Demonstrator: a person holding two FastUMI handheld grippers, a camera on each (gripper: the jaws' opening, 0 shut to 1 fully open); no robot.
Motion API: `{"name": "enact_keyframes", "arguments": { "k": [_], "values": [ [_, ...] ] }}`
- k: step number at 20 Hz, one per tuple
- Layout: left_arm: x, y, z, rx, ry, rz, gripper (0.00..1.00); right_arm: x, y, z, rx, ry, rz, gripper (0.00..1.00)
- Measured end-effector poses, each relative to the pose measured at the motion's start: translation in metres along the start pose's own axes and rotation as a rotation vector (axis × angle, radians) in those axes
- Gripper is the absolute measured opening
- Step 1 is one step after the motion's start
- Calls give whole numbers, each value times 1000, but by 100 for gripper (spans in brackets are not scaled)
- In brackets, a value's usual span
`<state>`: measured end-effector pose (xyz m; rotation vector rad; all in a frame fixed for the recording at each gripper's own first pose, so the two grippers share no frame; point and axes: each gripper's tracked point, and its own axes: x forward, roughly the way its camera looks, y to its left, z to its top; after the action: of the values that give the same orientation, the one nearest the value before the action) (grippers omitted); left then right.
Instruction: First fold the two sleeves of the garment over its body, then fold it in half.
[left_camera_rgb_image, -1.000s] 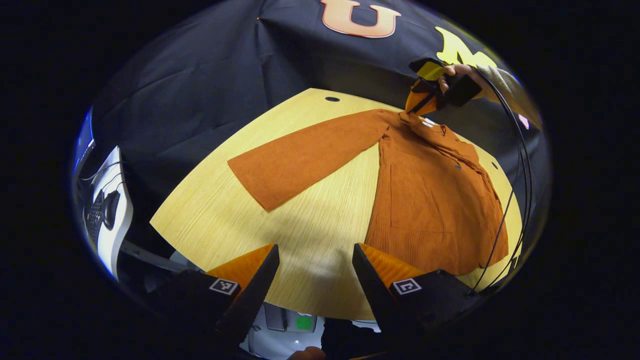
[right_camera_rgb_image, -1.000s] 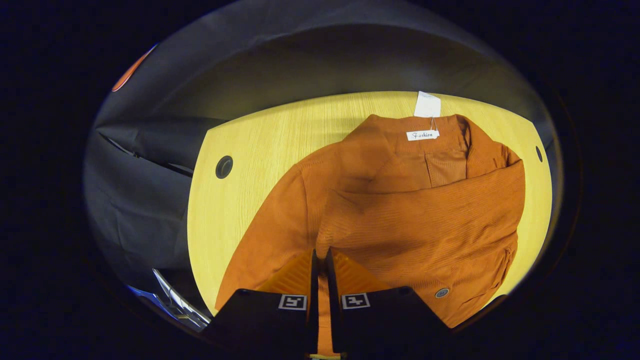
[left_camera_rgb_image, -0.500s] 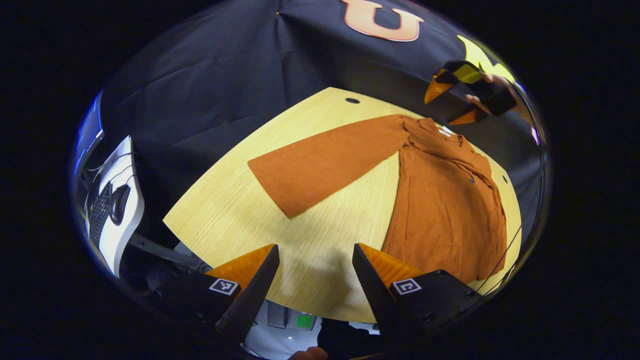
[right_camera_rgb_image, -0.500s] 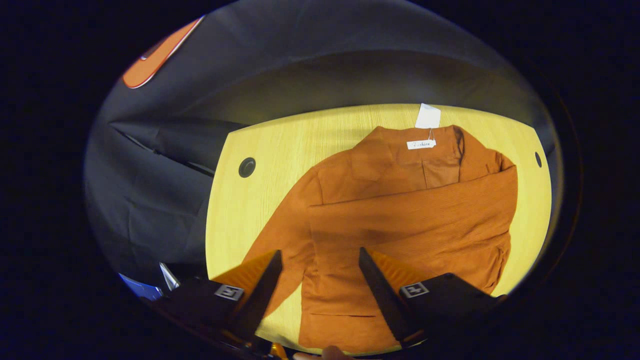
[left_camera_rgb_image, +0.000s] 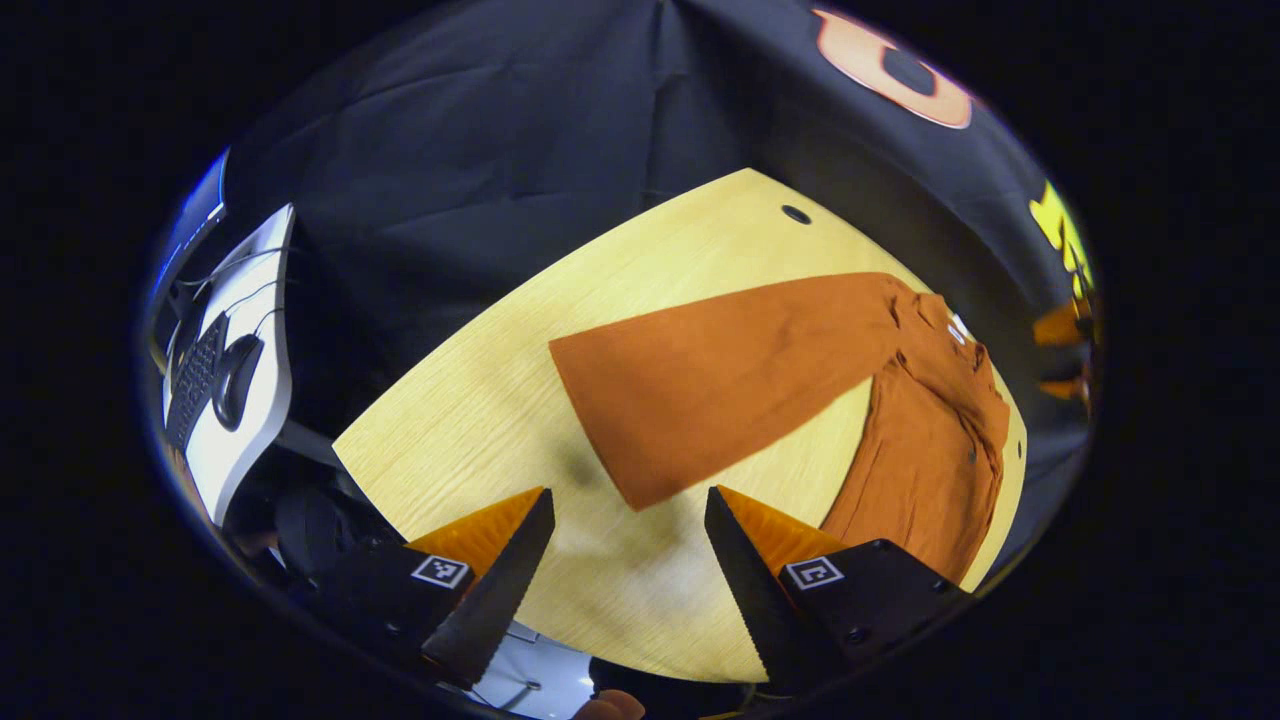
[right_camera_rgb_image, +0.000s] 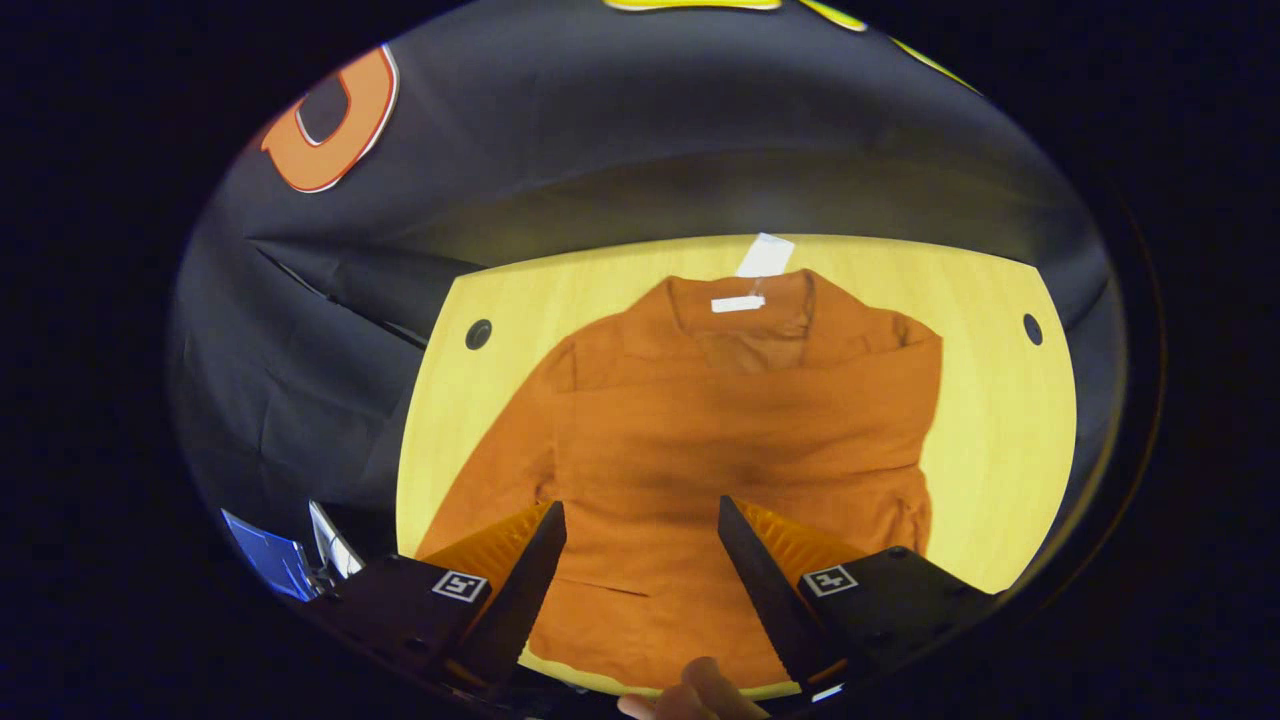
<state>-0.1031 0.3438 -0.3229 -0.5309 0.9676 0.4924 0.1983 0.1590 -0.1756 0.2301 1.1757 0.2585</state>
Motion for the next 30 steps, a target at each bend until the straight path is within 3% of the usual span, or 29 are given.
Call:
{"name": "enact_keyframes", "arguments": {
  "k": [3,5,8,11,15,20,22,26,29,30],
  "values": [
    [15,7,9,-92,92,34,99,-25,-57,-30,-54,-26,-14,98],
    [24,15,17,-129,144,104,99,-39,-94,-62,-99,-38,-28,98],
    [43,12,22,-192,220,117,99,-53,-163,-113,-147,-50,-128,94],
    [49,15,29,-292,270,164,99,-67,-207,-167,-81,-40,-161,98],
    [55,-4,31,-388,393,175,99,-76,-229,-211,53,-45,-102,98],
    [62,-8,31,-387,468,230,98,-78,-243,-239,136,-34,-56,98],
    [61,-12,32,-404,471,233,89,-82,-243,-241,145,-44,-43,94],
    [63,-16,34,-376,462,237,72,-89,-246,-250,130,-41,-43,98],
    [65,-21,36,-348,462,224,66,-96,-249,-253,130,-44,-47,98],
    [66,-25,38,-334,462,216,56,-98,-250,-255,131,-45,-49,98]
  ]
}}
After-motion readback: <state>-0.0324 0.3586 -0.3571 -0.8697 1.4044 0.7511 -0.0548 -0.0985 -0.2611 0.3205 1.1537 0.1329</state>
